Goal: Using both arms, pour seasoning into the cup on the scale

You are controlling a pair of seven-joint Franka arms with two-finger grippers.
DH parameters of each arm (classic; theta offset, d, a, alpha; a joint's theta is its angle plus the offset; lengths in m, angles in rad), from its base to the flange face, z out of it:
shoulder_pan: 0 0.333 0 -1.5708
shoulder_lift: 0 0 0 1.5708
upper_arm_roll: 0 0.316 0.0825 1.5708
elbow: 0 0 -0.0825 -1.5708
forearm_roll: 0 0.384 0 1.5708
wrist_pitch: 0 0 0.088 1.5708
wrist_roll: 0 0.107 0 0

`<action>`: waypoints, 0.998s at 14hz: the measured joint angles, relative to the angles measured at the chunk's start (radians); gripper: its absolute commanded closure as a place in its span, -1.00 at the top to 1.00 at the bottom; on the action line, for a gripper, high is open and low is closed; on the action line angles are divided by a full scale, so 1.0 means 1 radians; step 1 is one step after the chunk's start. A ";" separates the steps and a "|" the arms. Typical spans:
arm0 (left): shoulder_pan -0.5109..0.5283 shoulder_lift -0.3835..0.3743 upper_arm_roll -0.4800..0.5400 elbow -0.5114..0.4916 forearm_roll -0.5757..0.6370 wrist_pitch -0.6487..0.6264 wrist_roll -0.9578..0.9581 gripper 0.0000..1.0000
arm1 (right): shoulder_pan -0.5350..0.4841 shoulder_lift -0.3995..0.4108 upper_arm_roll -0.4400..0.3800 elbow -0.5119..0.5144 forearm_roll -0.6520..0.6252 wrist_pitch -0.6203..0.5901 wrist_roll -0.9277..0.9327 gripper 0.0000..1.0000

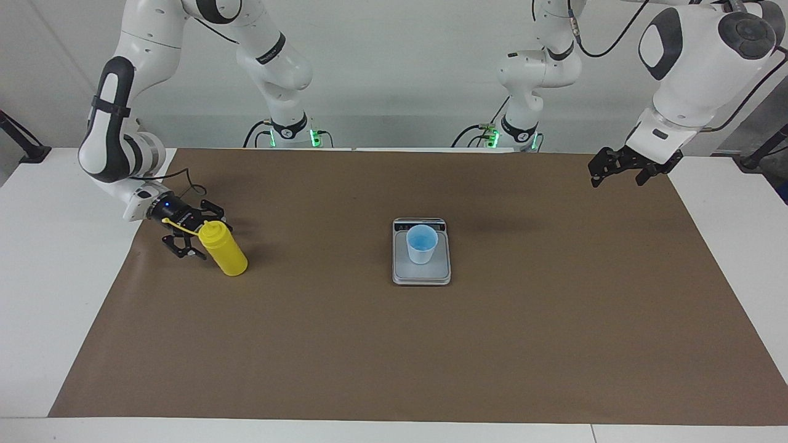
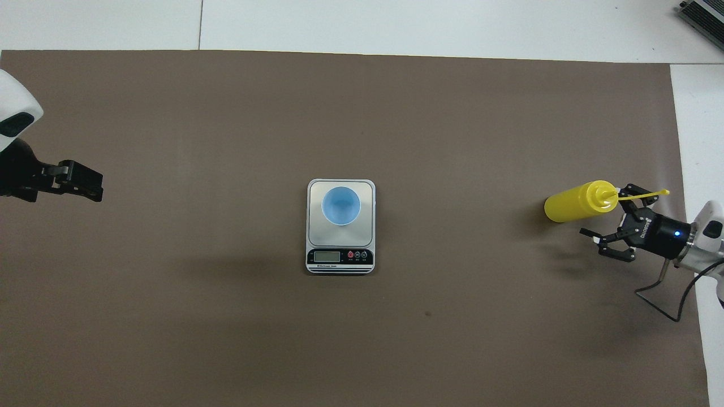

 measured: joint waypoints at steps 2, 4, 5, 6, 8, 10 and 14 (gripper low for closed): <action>0.000 0.000 0.000 0.000 0.000 0.000 0.000 1.00 | -0.015 0.000 0.000 0.002 -0.027 0.000 0.000 1.00; 0.000 0.000 0.000 0.000 0.000 0.000 0.000 1.00 | -0.035 -0.001 -0.001 0.006 -0.064 0.000 0.000 1.00; 0.000 0.000 0.000 0.000 0.000 0.000 0.000 1.00 | -0.044 -0.001 -0.002 0.012 -0.083 0.000 0.000 1.00; 0.000 0.000 0.000 0.000 0.000 0.000 0.000 1.00 | -0.052 -0.003 -0.005 0.021 -0.104 0.000 0.000 1.00; 0.000 0.000 0.000 0.000 0.000 0.000 0.000 1.00 | -0.055 -0.013 -0.019 0.044 -0.146 -0.001 0.003 1.00; 0.000 0.000 0.000 0.000 0.000 0.000 0.000 1.00 | -0.056 -0.051 -0.030 0.059 -0.201 -0.001 0.045 1.00; 0.000 0.000 0.000 0.000 0.000 0.000 0.000 1.00 | -0.049 -0.193 -0.028 0.068 -0.320 -0.001 0.264 1.00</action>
